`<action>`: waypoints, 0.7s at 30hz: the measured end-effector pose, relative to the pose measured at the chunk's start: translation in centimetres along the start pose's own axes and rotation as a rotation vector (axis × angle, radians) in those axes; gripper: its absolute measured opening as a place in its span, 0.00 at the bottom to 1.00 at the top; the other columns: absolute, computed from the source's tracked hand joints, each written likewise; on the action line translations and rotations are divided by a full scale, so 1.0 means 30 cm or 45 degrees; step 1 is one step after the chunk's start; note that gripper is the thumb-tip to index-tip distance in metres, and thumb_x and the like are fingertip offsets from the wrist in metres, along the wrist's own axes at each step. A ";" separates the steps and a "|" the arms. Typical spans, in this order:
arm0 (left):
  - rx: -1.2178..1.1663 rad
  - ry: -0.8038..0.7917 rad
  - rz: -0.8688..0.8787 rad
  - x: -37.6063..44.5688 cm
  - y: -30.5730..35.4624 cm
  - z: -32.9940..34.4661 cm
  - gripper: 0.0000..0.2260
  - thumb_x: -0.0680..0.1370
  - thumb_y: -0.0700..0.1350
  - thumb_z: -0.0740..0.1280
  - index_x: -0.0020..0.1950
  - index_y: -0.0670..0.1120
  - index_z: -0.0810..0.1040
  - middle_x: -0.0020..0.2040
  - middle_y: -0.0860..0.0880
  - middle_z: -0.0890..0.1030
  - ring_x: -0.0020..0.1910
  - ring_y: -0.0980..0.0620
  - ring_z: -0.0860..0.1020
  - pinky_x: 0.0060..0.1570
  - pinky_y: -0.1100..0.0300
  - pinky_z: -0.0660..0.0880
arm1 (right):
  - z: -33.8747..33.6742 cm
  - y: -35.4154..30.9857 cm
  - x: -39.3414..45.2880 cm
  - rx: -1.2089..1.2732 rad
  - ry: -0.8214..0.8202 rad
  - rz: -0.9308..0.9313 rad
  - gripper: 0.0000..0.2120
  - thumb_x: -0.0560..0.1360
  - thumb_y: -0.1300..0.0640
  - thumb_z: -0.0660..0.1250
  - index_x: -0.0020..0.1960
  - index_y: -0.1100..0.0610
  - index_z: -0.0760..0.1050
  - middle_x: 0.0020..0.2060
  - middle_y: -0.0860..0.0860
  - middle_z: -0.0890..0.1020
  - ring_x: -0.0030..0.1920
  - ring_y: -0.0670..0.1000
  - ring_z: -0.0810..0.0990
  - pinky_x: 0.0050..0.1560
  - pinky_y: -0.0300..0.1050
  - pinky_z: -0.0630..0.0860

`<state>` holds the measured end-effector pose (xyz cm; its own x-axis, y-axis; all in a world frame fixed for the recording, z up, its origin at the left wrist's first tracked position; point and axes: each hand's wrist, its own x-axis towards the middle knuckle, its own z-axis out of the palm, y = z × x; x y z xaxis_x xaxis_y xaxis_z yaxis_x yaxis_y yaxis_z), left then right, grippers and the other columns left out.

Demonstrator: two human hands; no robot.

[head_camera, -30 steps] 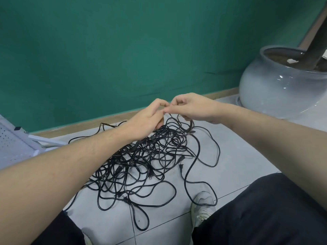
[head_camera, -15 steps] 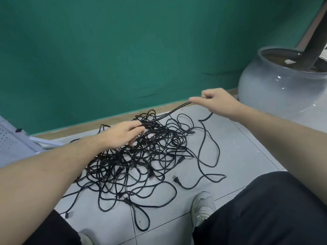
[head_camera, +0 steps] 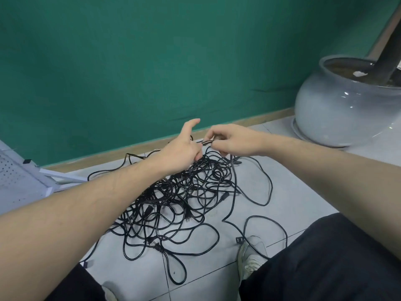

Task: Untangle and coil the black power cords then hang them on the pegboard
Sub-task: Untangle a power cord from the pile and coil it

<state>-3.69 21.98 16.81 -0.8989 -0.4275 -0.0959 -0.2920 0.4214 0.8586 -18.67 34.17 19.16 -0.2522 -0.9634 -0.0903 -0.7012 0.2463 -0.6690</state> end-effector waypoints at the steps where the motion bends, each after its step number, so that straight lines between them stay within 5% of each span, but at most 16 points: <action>1: 0.007 -0.002 0.025 0.000 -0.003 -0.004 0.27 0.83 0.42 0.56 0.79 0.59 0.54 0.35 0.52 0.78 0.34 0.49 0.70 0.39 0.54 0.69 | 0.000 -0.006 0.003 -0.022 0.023 -0.020 0.05 0.80 0.59 0.64 0.53 0.54 0.77 0.35 0.47 0.79 0.31 0.41 0.73 0.35 0.35 0.70; 4: 0.160 -0.064 0.108 -0.021 -0.041 -0.034 0.14 0.86 0.56 0.53 0.71 0.59 0.67 0.33 0.52 0.79 0.32 0.52 0.74 0.41 0.56 0.70 | -0.030 -0.007 -0.009 -0.081 0.071 -0.024 0.05 0.78 0.55 0.70 0.44 0.52 0.77 0.30 0.42 0.77 0.28 0.39 0.70 0.32 0.30 0.66; 9: 0.494 -0.278 -0.020 -0.056 -0.150 -0.104 0.32 0.72 0.78 0.52 0.46 0.56 0.84 0.38 0.52 0.85 0.44 0.48 0.83 0.63 0.46 0.75 | -0.086 0.021 -0.058 0.081 0.130 0.013 0.18 0.71 0.48 0.79 0.37 0.54 0.71 0.27 0.42 0.71 0.29 0.44 0.65 0.32 0.38 0.61; 13: 0.494 -0.108 0.020 -0.048 -0.150 -0.130 0.30 0.74 0.76 0.56 0.44 0.52 0.80 0.45 0.52 0.85 0.50 0.44 0.82 0.60 0.42 0.76 | -0.118 0.061 -0.080 0.209 0.393 0.050 0.26 0.71 0.43 0.77 0.35 0.52 0.61 0.27 0.42 0.62 0.31 0.47 0.60 0.32 0.42 0.57; 16: 0.267 0.003 0.015 -0.039 -0.145 -0.127 0.18 0.85 0.60 0.55 0.47 0.51 0.77 0.37 0.50 0.83 0.44 0.43 0.84 0.57 0.46 0.77 | -0.133 0.114 -0.082 0.180 0.502 0.133 0.27 0.73 0.39 0.74 0.35 0.52 0.60 0.27 0.42 0.61 0.30 0.46 0.60 0.34 0.44 0.59; 19: 0.116 0.152 -0.003 -0.034 -0.120 -0.106 0.15 0.86 0.54 0.55 0.49 0.51 0.77 0.32 0.50 0.71 0.25 0.48 0.74 0.38 0.51 0.77 | -0.105 0.167 -0.075 0.038 0.364 0.274 0.24 0.75 0.40 0.71 0.39 0.58 0.67 0.31 0.49 0.70 0.32 0.49 0.68 0.38 0.45 0.72; 21: 0.102 0.214 -0.031 -0.022 -0.094 -0.089 0.13 0.86 0.55 0.55 0.54 0.55 0.79 0.34 0.49 0.68 0.28 0.49 0.67 0.30 0.56 0.70 | -0.087 0.181 -0.068 -0.040 0.218 0.363 0.14 0.79 0.46 0.69 0.51 0.58 0.74 0.42 0.53 0.81 0.38 0.52 0.79 0.43 0.45 0.75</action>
<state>-1.42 18.93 15.79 -0.8260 -0.5631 -0.0252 -0.3444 0.4689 0.8133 -23.69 37.75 17.64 -0.5482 -0.8240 -0.1434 -0.6059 0.5095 -0.6110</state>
